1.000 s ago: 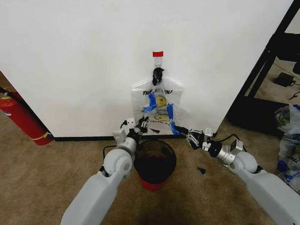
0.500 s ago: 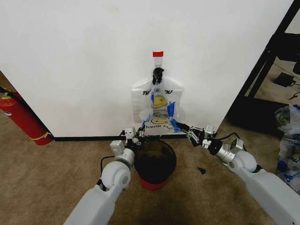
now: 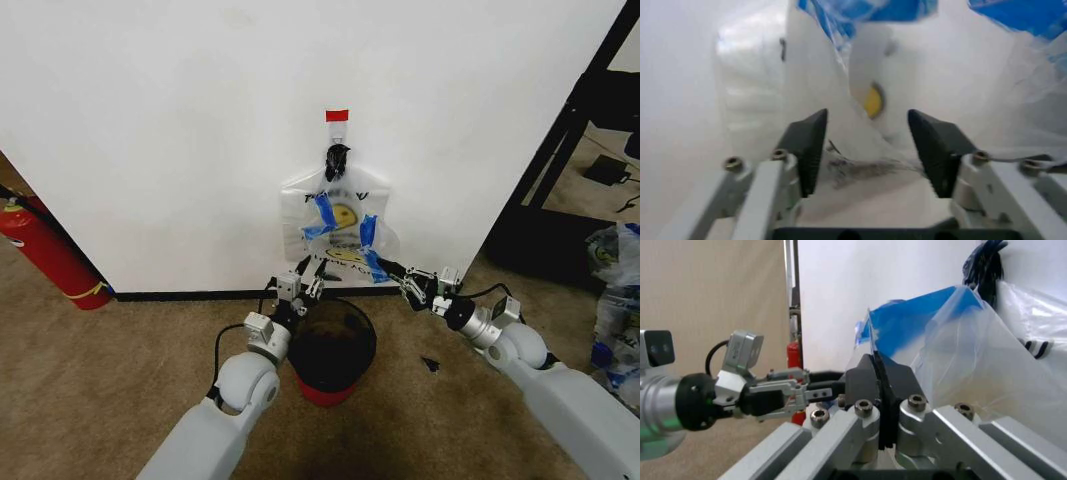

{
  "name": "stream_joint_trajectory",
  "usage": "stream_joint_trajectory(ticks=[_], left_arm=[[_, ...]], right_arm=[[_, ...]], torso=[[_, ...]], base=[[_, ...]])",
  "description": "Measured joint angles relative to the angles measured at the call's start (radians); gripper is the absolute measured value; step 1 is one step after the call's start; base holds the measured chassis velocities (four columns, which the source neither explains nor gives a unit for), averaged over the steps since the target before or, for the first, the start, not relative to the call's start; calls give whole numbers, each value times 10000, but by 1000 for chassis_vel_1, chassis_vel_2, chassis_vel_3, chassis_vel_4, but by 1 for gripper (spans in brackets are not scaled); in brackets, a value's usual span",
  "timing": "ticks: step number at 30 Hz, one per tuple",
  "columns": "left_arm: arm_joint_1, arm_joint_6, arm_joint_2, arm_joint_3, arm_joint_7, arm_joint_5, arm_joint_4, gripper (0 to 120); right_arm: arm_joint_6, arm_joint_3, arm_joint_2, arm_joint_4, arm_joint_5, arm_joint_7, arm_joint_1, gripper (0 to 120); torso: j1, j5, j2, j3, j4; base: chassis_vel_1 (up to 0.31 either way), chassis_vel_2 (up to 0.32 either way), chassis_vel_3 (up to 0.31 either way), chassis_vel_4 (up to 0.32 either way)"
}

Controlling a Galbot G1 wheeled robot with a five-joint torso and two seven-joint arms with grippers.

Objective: Pick up the garbage bag from the wall and place it over the trash bin.

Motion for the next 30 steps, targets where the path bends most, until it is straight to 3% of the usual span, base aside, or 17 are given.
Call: stream_joint_trajectory(ticks=[10,16,23,30], left_arm=[[-232,-229,415,-595,-28,1543,-195,88],[-96,-918,828,-1175,294,3357,-643,107],[-499,-1685,1070,-1132,895,4769,-546,114],[-1566,-1706,1188,-456,861,4202,192,113]], right_arm=[[8,41,-9,-2,0,-30,-12,0],[12,60,-20,-2,-3,-73,-35,0],[11,83,-10,39,-18,-84,-78,0],[11,289,-42,161,-49,-103,-329,0]], torso=[[0,-1,-2,0,0],[0,-1,-2,0,1],[0,1,-2,0,0],[0,1,-2,1,-1]], base=[[0,0,0,0],[0,0,0,0],[0,0,0,0],[0,0,0,0]])
